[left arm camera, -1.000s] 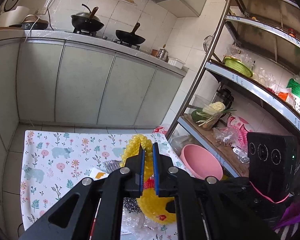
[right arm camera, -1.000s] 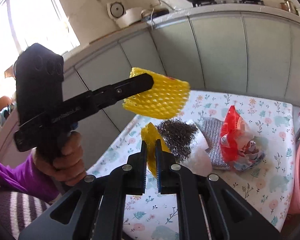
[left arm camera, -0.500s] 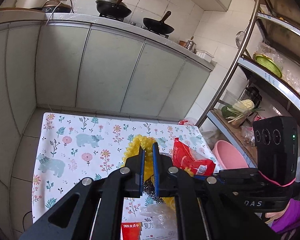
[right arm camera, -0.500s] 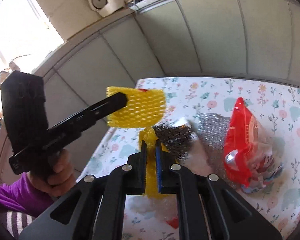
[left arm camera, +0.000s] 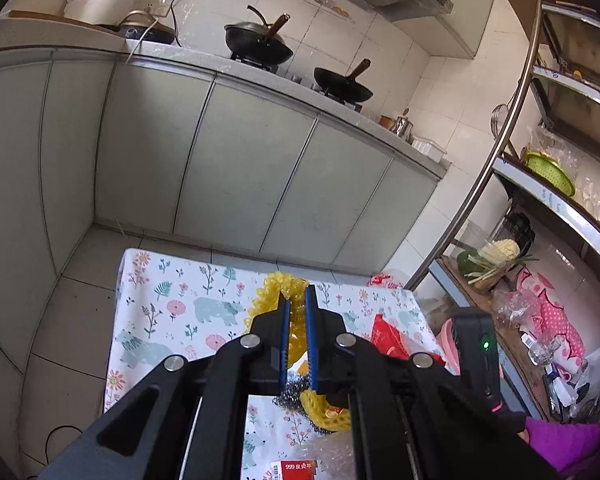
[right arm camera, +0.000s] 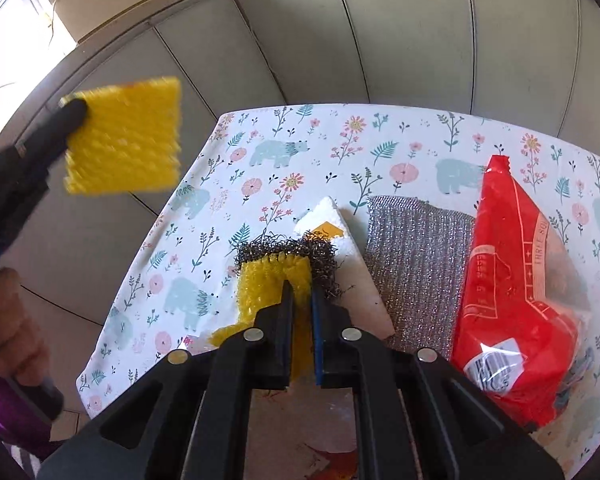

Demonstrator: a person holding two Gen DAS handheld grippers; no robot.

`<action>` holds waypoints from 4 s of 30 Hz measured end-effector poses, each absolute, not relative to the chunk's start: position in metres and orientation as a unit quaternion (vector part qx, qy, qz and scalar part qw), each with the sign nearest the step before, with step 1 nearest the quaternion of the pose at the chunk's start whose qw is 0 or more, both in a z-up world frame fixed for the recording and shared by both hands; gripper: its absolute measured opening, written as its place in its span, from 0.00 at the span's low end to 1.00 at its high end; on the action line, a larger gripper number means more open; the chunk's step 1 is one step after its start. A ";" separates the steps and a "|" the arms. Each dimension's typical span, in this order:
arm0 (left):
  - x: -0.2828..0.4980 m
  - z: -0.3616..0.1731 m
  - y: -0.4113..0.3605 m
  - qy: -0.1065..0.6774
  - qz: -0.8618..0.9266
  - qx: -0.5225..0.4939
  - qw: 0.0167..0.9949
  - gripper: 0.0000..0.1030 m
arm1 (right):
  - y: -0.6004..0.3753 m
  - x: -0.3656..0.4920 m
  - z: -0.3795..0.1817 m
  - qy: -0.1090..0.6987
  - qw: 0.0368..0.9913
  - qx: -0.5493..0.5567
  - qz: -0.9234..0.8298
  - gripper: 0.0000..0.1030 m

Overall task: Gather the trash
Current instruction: 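Lift and carry both yellow foam nets over the pink bucket, then open the left then the right gripper to drop the foam nets into the bucket, then move both open grippers back over the trash on the table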

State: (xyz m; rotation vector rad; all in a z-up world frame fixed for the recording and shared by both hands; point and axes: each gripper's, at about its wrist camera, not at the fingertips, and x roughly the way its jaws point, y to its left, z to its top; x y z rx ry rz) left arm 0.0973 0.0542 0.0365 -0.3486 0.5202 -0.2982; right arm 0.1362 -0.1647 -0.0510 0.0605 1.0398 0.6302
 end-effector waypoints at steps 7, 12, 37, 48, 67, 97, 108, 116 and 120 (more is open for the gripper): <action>0.082 0.059 0.053 0.233 -0.151 -0.157 0.948 0.06 | -0.170 0.121 -0.012 0.440 0.838 0.031 0.322 0.08; 0.072 0.067 0.048 0.226 -0.153 -0.155 0.949 0.06 | -0.183 0.110 0.021 0.401 0.851 0.059 0.333 0.08; 0.057 0.109 -0.092 0.206 -0.275 -0.085 0.935 0.06 | -0.356 0.050 0.081 0.278 0.933 0.132 0.188 0.08; 0.078 0.101 -0.204 0.233 -0.361 -0.049 0.902 0.07 | -0.453 0.032 0.065 0.268 0.948 0.161 0.063 0.08; 0.115 0.022 -0.347 0.325 -0.408 -0.002 0.853 0.07 | -0.530 0.042 0.001 0.314 0.934 0.168 -0.037 0.08; 0.117 -0.002 -0.355 0.365 -0.415 0.001 0.833 0.32 | -0.534 0.050 -0.026 0.356 0.918 0.169 -0.055 0.24; 0.100 0.020 -0.337 0.342 -0.406 0.000 0.847 0.32 | -0.514 0.038 -0.012 0.329 0.931 0.154 -0.038 0.24; 0.080 0.036 -0.306 0.325 -0.388 0.002 0.863 0.33 | -0.470 0.030 -0.001 0.322 0.939 0.117 0.020 0.24; 0.071 0.044 -0.284 0.315 -0.374 -0.004 0.872 0.43 | -0.448 0.027 0.003 0.327 0.939 0.103 0.035 0.24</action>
